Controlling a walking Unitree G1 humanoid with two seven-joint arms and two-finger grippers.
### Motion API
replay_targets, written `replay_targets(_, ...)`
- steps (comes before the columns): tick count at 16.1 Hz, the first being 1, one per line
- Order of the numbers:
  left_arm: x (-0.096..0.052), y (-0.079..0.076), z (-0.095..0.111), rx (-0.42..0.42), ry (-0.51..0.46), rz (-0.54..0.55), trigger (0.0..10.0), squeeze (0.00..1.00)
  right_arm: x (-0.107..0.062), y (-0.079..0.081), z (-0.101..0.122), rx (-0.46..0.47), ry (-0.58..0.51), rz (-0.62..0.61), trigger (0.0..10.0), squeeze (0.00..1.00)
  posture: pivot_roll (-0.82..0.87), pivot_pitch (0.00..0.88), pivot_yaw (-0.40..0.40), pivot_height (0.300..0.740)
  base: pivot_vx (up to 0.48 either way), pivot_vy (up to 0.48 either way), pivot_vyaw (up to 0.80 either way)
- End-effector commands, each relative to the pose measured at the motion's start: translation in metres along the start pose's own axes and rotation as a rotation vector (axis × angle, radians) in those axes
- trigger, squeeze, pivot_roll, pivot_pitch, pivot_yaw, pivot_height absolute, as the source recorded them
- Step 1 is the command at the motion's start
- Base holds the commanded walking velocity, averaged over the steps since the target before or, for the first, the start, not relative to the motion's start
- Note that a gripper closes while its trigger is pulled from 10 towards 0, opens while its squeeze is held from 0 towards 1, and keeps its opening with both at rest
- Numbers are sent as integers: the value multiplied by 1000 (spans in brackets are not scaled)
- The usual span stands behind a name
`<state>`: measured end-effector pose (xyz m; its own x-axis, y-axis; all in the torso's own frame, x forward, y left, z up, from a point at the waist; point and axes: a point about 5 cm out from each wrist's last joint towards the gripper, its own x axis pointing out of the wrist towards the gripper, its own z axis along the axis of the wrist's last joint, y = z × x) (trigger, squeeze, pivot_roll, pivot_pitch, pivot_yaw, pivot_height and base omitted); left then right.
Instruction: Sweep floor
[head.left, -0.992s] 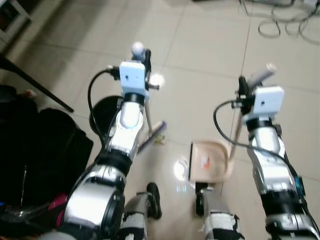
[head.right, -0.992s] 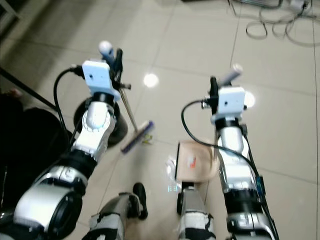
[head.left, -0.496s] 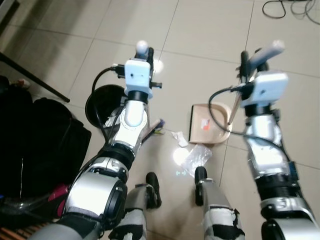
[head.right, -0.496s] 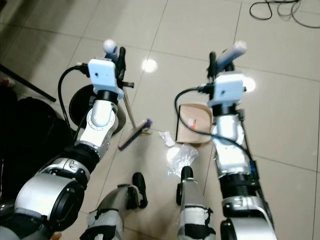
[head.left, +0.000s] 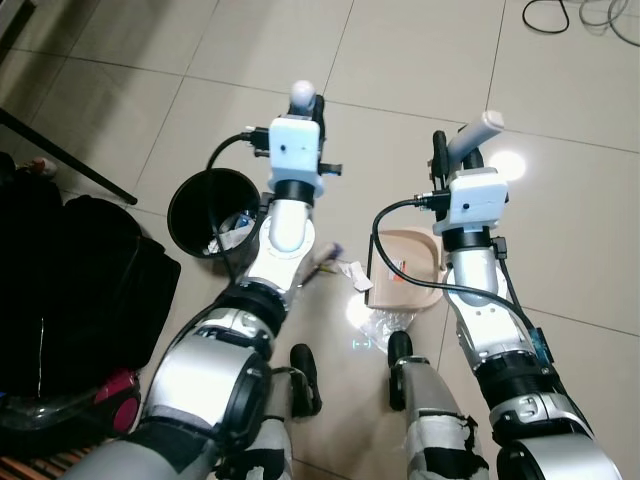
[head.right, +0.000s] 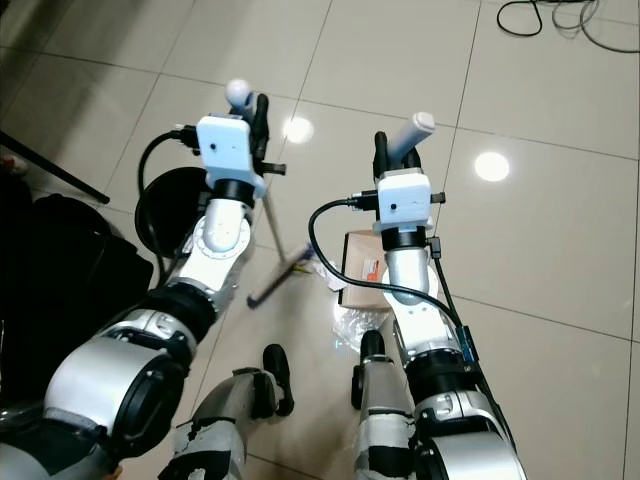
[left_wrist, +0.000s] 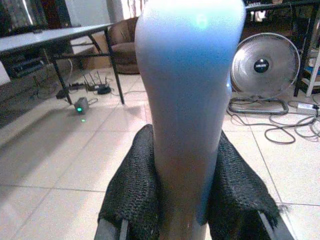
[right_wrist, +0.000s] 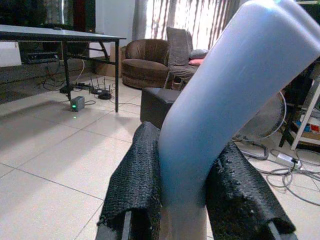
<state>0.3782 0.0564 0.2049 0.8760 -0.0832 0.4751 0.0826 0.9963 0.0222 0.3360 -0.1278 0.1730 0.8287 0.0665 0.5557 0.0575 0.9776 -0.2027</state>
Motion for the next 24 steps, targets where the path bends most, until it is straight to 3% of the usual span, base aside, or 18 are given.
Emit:
replay_targets(1, -3, -3, -7, -62, 63, 44, 10000, 0, -19, 17, -19, 24, 123, 40, 10000, 0, -70, 477, 153, 740, 0, 0, 0)
replay_targets(3, 1, -10, -6, -186, 114, 107, 10000, 0, -18, 17, -23, 3, 154, 31, 10000, 0, -67, 467, 152, 740, 0, 0, 0)
replay_targets(4, 4, -13, -5, -291, 151, 163, 10000, 0, -18, 16, -26, -10, 175, 19, 10000, 0, -63, 460, 153, 740, 0, 0, 0)
replay_targets(6, 11, -19, 4, -417, 147, 182, 10000, 0, -14, 14, -28, -7, 190, 0, 10000, 0, -58, 445, 158, 740, 0, 0, 0)
replay_targets(7, 20, -22, 17, -497, 102, 177, 10000, 0, -13, 13, -28, 0, 191, -4, 10000, 0, -58, 429, 158, 740, 0, 0, 0)
replay_targets(10, 34, -16, 33, -539, 40, 153, 10000, 0, -12, 8, -29, 8, 194, -16, 10000, 0, -51, 394, 160, 740, 0, 0, 0)
replay_targets(11, 45, -7, 48, -502, -39, 84, 10000, 0, -13, 2, -29, 21, 185, -33, 10000, 0, -45, 377, 156, 740, 0, 0, 0)
replay_targets(14, 54, 11, 60, -363, -111, -31, 10000, 0, -20, -10, -31, 28, 192, -71, 10000, 0, -26, 317, 145, 740, 0, 0, 0)
replay_targets(17, 59, 39, 63, -243, -109, -65, 10000, 0, -25, -24, -34, 47, 200, -123, 10000, 0, -9, 258, 139, 740, 0, 0, 0)
replay_targets(18, 58, 50, 57, -236, -63, -69, 10000, 0, -25, -30, -30, 65, 176, -144, 10000, 0, -12, 240, 137, 740, 0, 0, 0)
replay_targets(21, 40, 73, 32, -190, 58, -60, 10000, 0, -30, -46, -14, 99, 111, -185, 10000, 0, -35, 169, 134, 740, 0, 0, 0)
replay_targets(23, 8, 84, 10, -220, 159, -106, 10000, 0, -29, -57, 3, 113, 76, -211, 10000, 0, -51, 124, 118, 740, 0, 0, 0)
replay_targets(24, 0, 86, 6, -219, 183, -120, 10000, 0, -28, -60, 8, 114, 61, -218, 10000, 0, -52, 120, 115, 740, 0, 0, 0)
